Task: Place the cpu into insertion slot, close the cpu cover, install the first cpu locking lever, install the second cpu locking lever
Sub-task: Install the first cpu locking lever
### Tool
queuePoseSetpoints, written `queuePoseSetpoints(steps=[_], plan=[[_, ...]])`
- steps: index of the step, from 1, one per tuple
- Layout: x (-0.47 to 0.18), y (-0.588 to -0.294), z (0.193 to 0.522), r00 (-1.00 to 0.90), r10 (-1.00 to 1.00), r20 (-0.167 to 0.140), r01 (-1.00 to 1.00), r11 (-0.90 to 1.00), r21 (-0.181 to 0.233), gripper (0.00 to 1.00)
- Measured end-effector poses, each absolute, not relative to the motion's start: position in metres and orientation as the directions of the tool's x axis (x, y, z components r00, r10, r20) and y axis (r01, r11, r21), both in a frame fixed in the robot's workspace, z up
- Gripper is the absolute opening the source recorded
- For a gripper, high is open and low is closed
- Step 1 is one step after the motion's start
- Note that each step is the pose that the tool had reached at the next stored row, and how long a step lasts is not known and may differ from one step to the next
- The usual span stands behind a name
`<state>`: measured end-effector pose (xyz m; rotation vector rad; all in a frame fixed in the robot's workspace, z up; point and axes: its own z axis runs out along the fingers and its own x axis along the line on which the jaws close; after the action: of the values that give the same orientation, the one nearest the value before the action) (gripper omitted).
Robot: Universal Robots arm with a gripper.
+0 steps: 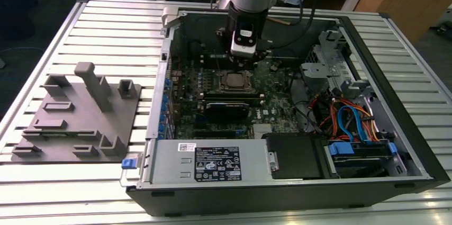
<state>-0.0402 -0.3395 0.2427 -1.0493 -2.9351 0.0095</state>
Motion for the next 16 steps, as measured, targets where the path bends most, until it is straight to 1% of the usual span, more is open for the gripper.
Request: queuePoseSetpoints(steps=[16], plan=[[-0.0402,-0.3395,0.2460,-0.777,0.629,0.023,0.629,0.778,-0.011,0.10]])
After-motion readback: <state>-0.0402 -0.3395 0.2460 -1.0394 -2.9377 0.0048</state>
